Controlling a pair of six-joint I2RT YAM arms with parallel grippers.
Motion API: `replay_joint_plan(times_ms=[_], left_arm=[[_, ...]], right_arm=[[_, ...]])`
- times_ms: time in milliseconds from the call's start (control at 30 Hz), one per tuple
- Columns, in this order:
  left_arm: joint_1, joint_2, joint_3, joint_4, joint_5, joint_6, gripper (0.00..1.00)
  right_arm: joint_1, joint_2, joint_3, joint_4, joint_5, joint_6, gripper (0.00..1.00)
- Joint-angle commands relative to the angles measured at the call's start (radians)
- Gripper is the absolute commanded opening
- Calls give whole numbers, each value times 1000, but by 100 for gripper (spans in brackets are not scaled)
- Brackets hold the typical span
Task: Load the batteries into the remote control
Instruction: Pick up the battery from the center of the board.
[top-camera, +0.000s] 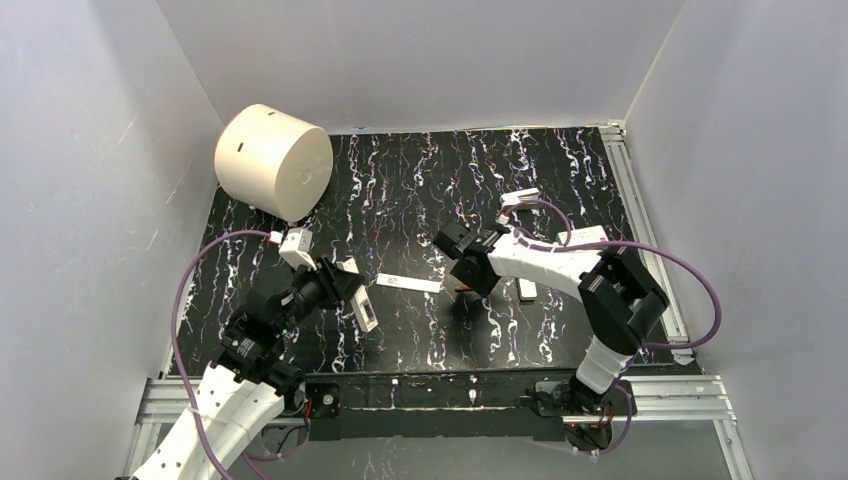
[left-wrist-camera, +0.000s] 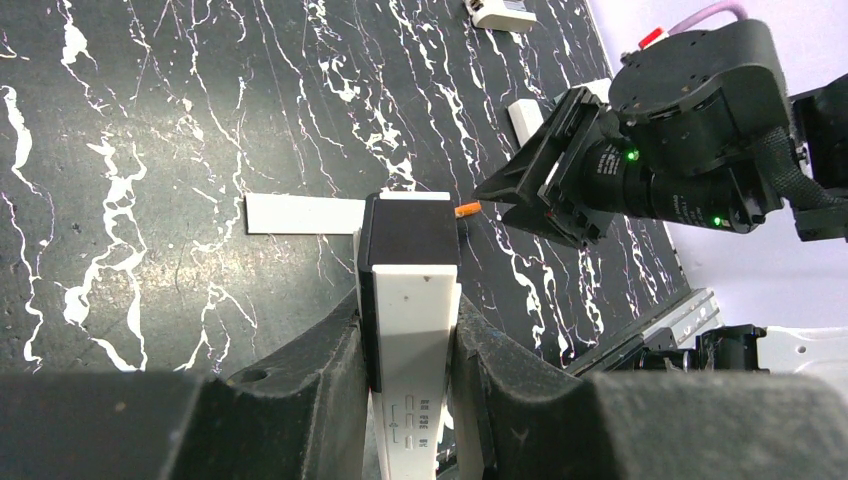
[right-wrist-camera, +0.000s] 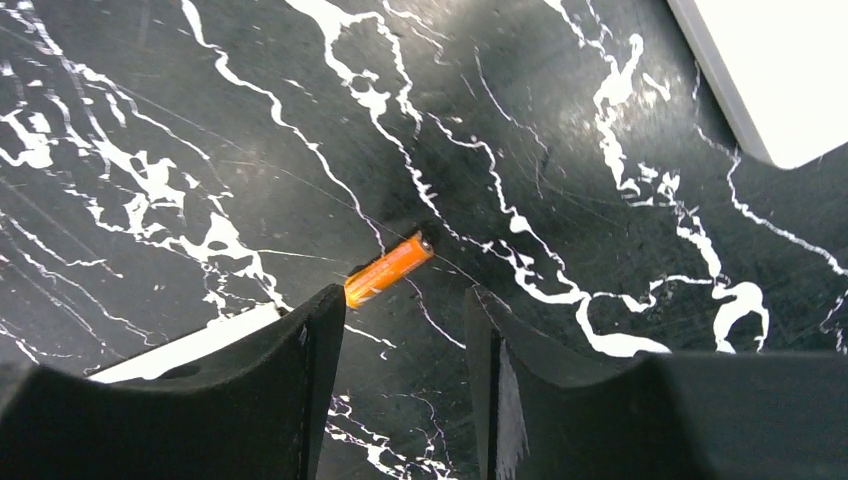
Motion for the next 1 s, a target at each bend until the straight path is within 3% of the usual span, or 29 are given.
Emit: replay_joint_plan(times_ms=[0, 500, 733, 833, 967], left_arm=[[0, 2, 32, 12, -5, 13, 0], [0, -2, 34, 1, -14, 16, 0], [0, -2, 34, 1, -10, 16, 0], [-1, 5, 34, 4, -8, 17, 0], [0, 19, 34, -1, 0, 17, 0]], right_arm=[[0, 13, -22, -23, -55, 180, 55], [0, 206, 126, -121, -34, 204, 48], [-1, 220, 116, -112, -23, 108, 17], [-1, 214, 94, -6, -47, -47, 3], [1, 242, 104, 28, -97, -211, 1]])
